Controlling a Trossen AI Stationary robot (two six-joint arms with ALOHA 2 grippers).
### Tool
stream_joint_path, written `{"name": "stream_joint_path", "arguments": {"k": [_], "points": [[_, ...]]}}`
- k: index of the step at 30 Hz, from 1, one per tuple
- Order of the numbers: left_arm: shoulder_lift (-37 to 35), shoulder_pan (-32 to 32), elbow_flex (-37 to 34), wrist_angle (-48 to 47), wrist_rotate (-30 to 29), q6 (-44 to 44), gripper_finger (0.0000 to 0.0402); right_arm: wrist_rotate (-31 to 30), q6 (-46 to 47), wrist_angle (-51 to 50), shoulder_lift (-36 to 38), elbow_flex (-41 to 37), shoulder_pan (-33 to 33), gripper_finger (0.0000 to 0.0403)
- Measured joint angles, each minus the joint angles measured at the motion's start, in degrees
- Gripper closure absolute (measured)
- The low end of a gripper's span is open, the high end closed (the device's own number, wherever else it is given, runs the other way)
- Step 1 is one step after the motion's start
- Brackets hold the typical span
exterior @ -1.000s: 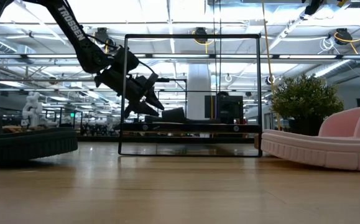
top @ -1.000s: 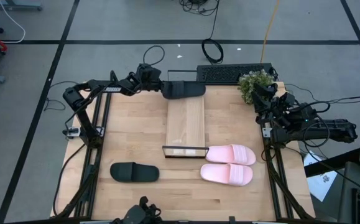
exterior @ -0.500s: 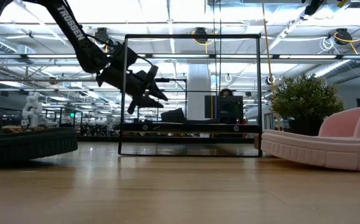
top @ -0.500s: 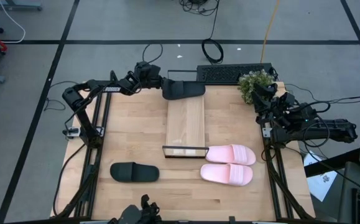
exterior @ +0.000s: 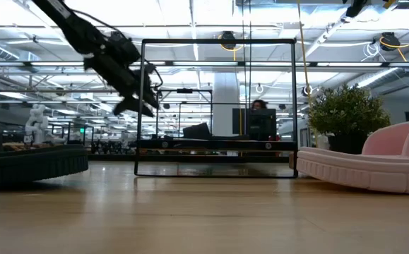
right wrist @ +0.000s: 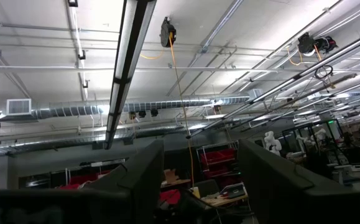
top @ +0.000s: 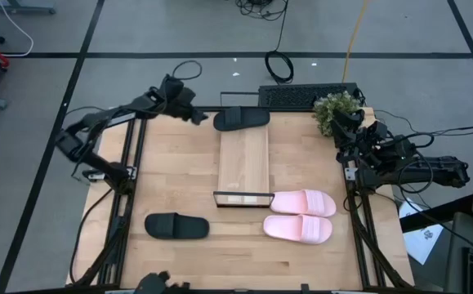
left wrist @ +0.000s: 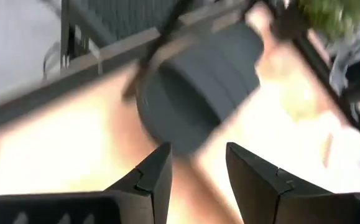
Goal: Pick and place slides into the shelf
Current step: Put the black slides on the shelf
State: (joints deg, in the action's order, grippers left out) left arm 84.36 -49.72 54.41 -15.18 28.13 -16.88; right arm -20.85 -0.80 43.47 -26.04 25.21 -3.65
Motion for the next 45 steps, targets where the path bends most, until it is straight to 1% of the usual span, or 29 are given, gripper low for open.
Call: {"name": "stream_joint_path", "arguments": {"k": [5,7,9,11,14,17,19,22,24,27,30,34,37,41,43,45], "points": [[-9.8,4.0,0.0,-20.7,0.3,3.6,0.0256,0.0,-1.1,0.0,0.0,0.0,0.0,0.0206],[-13.5,6.9,0.0,-28.3,0.3,3.3,0.0256,0.0,-1.5,0.0,0.0,0.0,0.0,0.0206],[-17.3,10.1,0.0,-36.1,0.1,1.1,0.0256,0.0,-1.6,0.0,0.0,0.0,0.0,0.0206],[-21.1,13.5,0.0,-42.8,-0.1,-4.0,0.0256,0.0,-1.6,0.0,0.0,0.0,0.0,0.0206],[-26.4,19.6,0.0,-51.3,-0.4,-15.4,0.0256,0.0,-1.6,0.0,0.0,0.0,0.0,0.0206],[-31.5,26.5,0.0,-58.1,-2.3,-28.0,0.0256,0.0,-1.6,0.0,0.0,0.0,0.0,0.0206],[-34.3,31.6,0.0,-60.3,-3.8,-37.5,0.0256,0.1,-1.6,0.0,0.0,0.0,0.0,0.0206],[-37.2,39.4,0.0,-60.1,-5.5,-49.8,0.0256,0.1,-1.8,0.0,0.0,0.0,0.0,0.0206],[-37.9,44.4,0.0,-59.8,-7.4,-57.4,0.0256,0.1,-2.1,0.0,0.0,0.0,0.0,0.0206],[-37.6,51.8,-0.2,-58.1,-10.1,-65.5,0.0256,0.1,-2.1,0.0,0.0,0.0,0.0,0.0206],[-36.6,58.4,-2.1,-51.4,-12.7,-71.5,0.0256,0.2,-2.1,0.0,0.0,0.0,0.0,0.0206],[-34.3,66.4,-7.5,-41.6,-15.1,-77.8,0.0256,0.2,-2.1,0.0,0.0,0.0,0.0,0.0206],[-32.5,71.7,-11.3,-38.7,-15.8,-82.9,0.0256,0.2,-2.1,0.0,0.0,0.0,0.0,0.0206],[-31.8,78.6,-13.9,-36.2,-16.4,-90.1,0.0256,0.2,-2.0,0.0,0.0,0.0,0.0,0.0206],[-31.8,81.9,-14.7,-34.4,-18.4,-94.0,0.0256,0.2,-1.5,0.1,0.1,0.0,0.0,0.0206],[-32.0,85.0,-15.1,-32.4,-22.1,-97.2,0.0256,0.2,-1.4,0.1,0.2,0.0,0.0,0.0206]]}}
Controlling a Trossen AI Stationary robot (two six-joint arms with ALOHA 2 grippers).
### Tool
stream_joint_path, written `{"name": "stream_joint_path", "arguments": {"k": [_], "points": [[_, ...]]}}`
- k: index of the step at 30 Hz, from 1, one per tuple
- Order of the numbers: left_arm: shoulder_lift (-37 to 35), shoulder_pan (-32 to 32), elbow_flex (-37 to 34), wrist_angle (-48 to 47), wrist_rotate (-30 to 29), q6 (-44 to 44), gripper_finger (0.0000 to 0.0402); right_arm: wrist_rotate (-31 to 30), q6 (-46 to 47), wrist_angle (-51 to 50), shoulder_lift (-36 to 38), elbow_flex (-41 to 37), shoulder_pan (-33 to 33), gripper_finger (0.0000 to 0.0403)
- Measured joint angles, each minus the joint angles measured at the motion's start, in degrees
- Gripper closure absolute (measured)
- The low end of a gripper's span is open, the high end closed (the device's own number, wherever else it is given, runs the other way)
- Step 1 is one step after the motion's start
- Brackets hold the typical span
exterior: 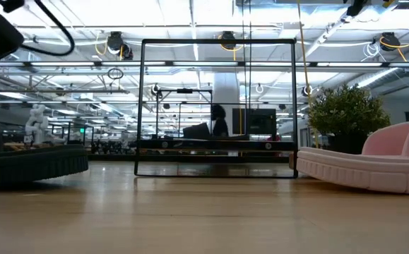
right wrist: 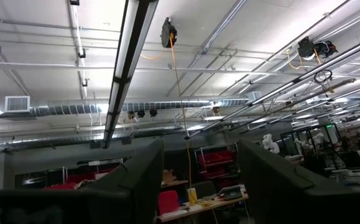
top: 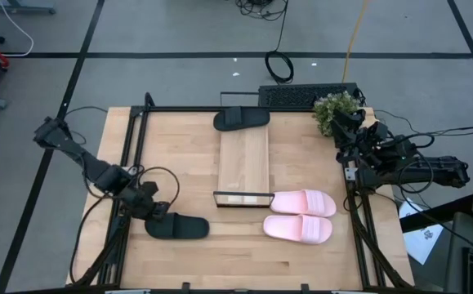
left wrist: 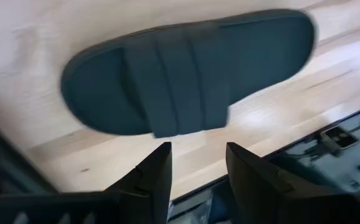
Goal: Pick and place slides into the shelf
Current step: Put the black slides on the shelf
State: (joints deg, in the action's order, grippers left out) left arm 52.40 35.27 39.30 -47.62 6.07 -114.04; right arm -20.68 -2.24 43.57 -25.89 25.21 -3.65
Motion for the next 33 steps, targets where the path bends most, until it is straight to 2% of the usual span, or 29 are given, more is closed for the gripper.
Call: {"name": "stream_joint_path", "arguments": {"k": [3,9,14,23,33], "points": [[0.0,4.0,-1.9,3.2,-4.5,-4.6,0.0256,0.1,0.0,0.4,0.0,0.0,0.0,0.0206],[0.0,9.6,-7.2,6.9,-6.6,-14.9,0.0256,3.0,0.0,1.8,0.0,0.0,0.0,0.0206],[0.0,11.7,-10.2,11.0,-11.8,-17.3,0.0256,3.0,0.0,2.1,0.0,0.0,0.0,0.0206],[0.0,12.6,-16.9,21.5,-12.2,-19.7,0.0256,3.0,0.0,2.1,0.0,0.0,0.0,0.0206],[-1.4,13.5,-17.5,21.1,-8.9,-21.8,0.0256,2.9,0.0,2.1,0.0,0.0,0.0,0.0206]]}}
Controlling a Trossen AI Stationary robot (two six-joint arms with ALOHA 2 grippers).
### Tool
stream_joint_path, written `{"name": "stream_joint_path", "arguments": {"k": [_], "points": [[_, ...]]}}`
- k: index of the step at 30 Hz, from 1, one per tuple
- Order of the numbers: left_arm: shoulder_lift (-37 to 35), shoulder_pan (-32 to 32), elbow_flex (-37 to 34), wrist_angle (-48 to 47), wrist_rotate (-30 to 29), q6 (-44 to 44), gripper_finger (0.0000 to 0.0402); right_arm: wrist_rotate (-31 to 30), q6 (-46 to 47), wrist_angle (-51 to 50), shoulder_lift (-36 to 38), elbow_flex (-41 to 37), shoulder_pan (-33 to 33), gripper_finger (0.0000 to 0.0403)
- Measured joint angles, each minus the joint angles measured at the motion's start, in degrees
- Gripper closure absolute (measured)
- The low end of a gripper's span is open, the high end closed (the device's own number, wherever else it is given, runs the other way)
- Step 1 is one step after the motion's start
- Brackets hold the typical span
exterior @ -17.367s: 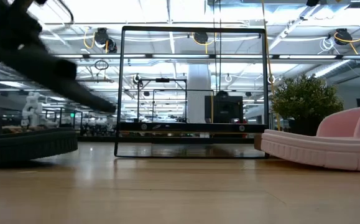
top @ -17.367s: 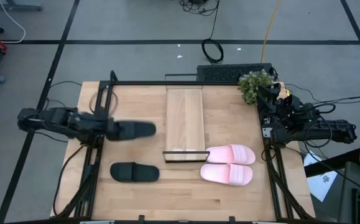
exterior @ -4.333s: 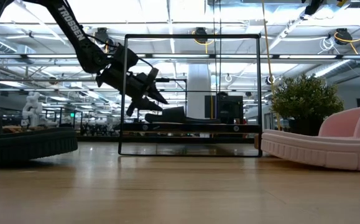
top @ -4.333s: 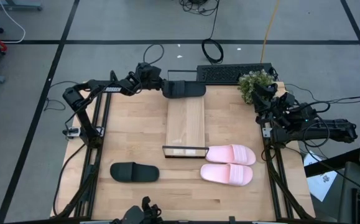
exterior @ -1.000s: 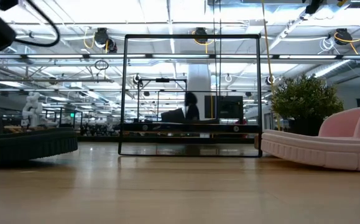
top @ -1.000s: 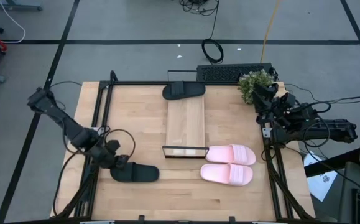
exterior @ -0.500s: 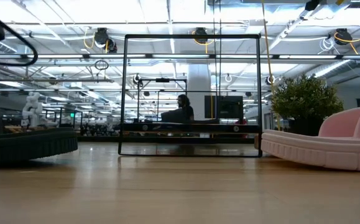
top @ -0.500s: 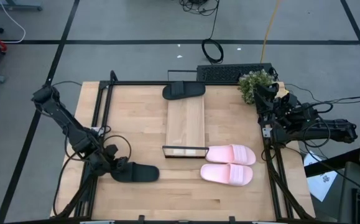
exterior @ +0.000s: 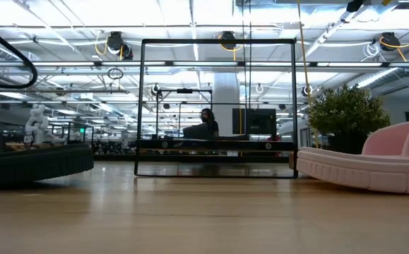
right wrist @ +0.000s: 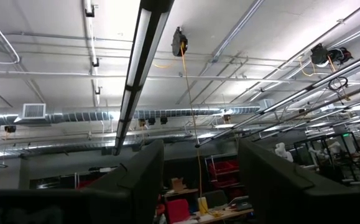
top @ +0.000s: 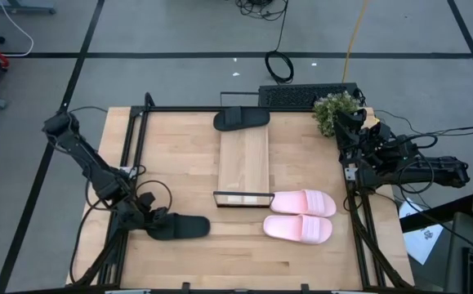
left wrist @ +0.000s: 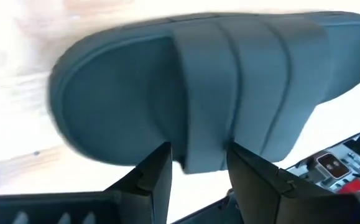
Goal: Pick and place slides into the shelf
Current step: Put the black slides on the shelf
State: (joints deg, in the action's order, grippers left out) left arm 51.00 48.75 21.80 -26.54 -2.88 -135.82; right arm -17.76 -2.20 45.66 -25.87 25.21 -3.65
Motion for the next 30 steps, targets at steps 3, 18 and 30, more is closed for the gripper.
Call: {"name": "stream_joint_path", "arguments": {"k": [3,18,30], "points": [[-1.0,0.9,0.0,-1.3,0.0,-1.3,0.0256,0.0,-0.1,0.0,0.0,0.0,0.0,0.0206],[-1.1,0.7,-0.1,0.2,-8.0,1.1,0.0256,0.0,0.0,0.4,0.0,0.0,0.0,0.0206],[-1.1,0.7,-5.7,11.8,-11.9,1.7,0.0256,-0.1,0.0,0.4,0.0,0.0,0.0,0.0206]]}}
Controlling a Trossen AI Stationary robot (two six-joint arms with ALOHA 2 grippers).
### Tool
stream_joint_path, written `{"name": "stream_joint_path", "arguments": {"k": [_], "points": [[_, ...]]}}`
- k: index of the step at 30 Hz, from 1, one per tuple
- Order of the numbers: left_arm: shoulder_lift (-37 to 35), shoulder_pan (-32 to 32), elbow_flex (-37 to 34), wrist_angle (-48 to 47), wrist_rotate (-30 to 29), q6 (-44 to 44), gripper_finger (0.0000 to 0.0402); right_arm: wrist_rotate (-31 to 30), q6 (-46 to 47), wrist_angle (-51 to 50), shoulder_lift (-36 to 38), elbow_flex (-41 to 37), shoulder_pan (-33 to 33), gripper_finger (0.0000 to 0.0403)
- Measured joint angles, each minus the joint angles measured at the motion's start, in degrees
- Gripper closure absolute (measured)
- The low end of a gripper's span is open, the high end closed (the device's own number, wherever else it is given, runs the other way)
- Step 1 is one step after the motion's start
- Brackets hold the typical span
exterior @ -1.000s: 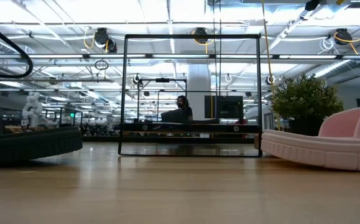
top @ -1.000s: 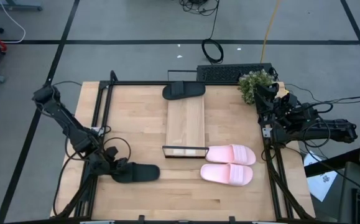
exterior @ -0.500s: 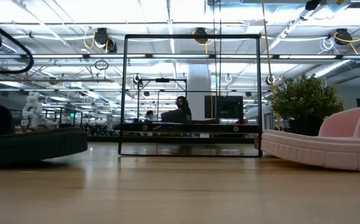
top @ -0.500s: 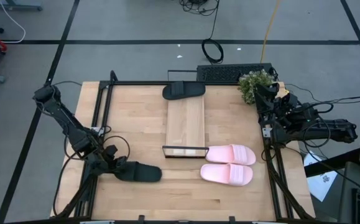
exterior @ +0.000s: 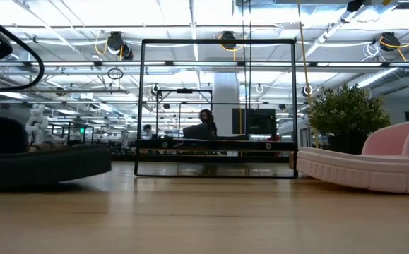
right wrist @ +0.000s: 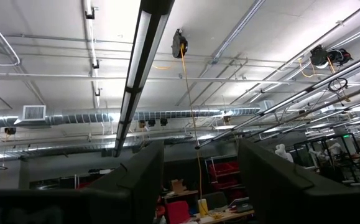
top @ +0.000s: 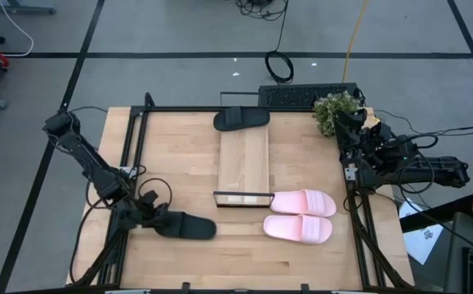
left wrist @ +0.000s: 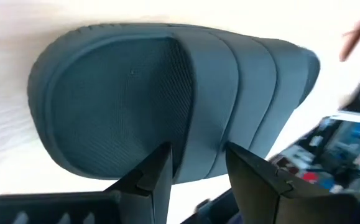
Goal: Pick and place slides into the shelf
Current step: Put the black slides on the shelf
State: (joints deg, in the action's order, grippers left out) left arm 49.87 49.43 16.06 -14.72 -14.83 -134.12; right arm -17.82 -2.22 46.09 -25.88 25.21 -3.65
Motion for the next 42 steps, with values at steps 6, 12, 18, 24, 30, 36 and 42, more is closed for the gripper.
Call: {"name": "stream_joint_path", "arguments": {"k": [6,12,18,24,30,36,42], "points": [[0.0,0.0,-1.0,2.5,-2.4,0.6,0.0256,0.0,-0.1,0.1,0.0,0.0,0.0,0.0206],[0.0,0.0,-1.0,3.0,-5.4,2.1,0.0257,-0.1,-0.1,0.5,0.0,0.0,0.0,0.0206],[0.0,0.0,-1.0,3.0,-6.8,3.4,0.0257,-0.1,-0.2,0.9,0.0,0.0,0.0,0.0206],[0.0,0.0,-1.0,3.0,-7.7,5.4,0.0298,-0.1,-0.2,0.9,0.0,0.0,0.0,0.0206],[0.0,0.0,-1.0,3.1,-9.1,7.8,0.0364,-0.1,0.0,0.9,0.0,0.0,0.0,0.0206],[0.0,0.0,-1.0,3.1,-9.2,9.0,0.0396,-0.1,0.0,0.9,0.0,0.0,0.0,0.0206],[1.7,0.0,-1.0,3.1,-9.3,8.6,0.0381,-0.1,0.0,0.9,0.0,0.0,0.0,0.0206]]}}
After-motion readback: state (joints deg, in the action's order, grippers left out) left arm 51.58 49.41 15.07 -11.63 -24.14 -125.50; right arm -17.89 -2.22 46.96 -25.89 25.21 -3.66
